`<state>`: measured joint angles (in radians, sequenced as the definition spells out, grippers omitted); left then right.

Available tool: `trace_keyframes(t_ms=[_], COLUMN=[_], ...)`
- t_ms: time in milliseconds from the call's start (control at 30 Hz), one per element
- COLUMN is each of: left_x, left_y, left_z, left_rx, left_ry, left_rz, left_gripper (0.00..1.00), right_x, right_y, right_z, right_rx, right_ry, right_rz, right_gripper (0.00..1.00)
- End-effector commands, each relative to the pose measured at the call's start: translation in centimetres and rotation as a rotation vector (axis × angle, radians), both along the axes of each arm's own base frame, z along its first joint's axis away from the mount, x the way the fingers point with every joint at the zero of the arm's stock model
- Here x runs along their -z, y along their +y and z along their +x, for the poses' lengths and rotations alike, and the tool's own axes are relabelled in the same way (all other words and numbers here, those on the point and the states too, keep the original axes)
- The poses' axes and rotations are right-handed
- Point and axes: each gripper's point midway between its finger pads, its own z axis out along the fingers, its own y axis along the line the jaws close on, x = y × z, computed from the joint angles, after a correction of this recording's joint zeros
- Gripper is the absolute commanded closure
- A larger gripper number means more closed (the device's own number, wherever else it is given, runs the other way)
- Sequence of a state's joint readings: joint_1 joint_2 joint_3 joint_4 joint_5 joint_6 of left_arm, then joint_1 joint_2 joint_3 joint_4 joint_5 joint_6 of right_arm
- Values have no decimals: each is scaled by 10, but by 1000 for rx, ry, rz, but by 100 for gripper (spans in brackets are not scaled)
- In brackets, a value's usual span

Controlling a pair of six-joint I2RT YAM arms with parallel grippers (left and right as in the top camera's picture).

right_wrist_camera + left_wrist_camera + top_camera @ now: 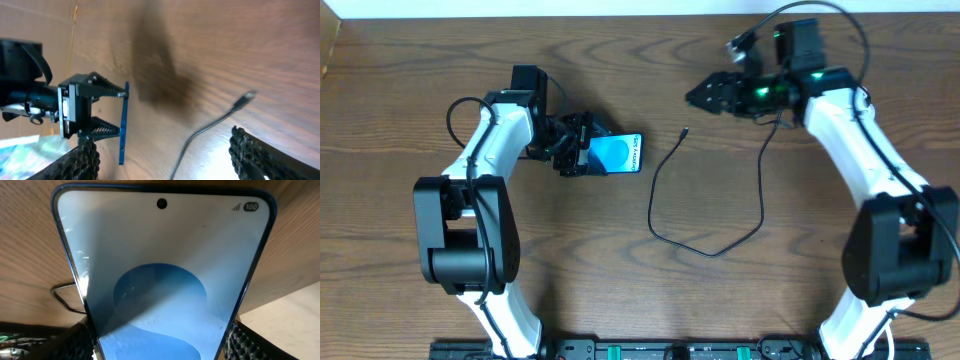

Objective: Plug charger to phone and switch on socket
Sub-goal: 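Raise the right arm and move its gripper toward the held phone, then grasp the phone's top edge with the right gripper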

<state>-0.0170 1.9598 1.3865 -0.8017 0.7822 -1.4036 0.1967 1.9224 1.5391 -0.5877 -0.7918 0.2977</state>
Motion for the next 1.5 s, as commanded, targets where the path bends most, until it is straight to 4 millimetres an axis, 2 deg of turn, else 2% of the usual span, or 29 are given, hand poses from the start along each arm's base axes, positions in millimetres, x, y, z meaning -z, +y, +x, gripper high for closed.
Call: trace_keyframes(t_ms=[0,200,367,500,633,933,1233,1467], left_x=[-16,-16,-18,-24,-25,-28,-38,-40], left_y=[-3,-3,-4,-10,-11,-14,-22,-23], left_z=[4,5,7,11,12,11,9,9], left_rx=[-33,-62,-83,-80,-77,-72,-58,-54], left_ry=[-8,15,26,6,0,2,7,8], left_rz=[-25,-29,-41,-83,-94,-121,-190,-206], left_gripper=[39,39,40,40,40,41,40,40], right_x=[0,10,16,23,27,38,42,46], right_y=[26,52,73,86,97,118,133,134], right_z=[-8,-16,-24,-28,-35,-47,-52,-51], right_rx=[-36,-37,-58,-45,-60,-96,-94,-78], right_ry=[56,104,120,130,131,125,70,56], right_rz=[56,42,37,6,-12,-42,-98,-129], right_gripper=[20,30,32,39,40,41,50,59])
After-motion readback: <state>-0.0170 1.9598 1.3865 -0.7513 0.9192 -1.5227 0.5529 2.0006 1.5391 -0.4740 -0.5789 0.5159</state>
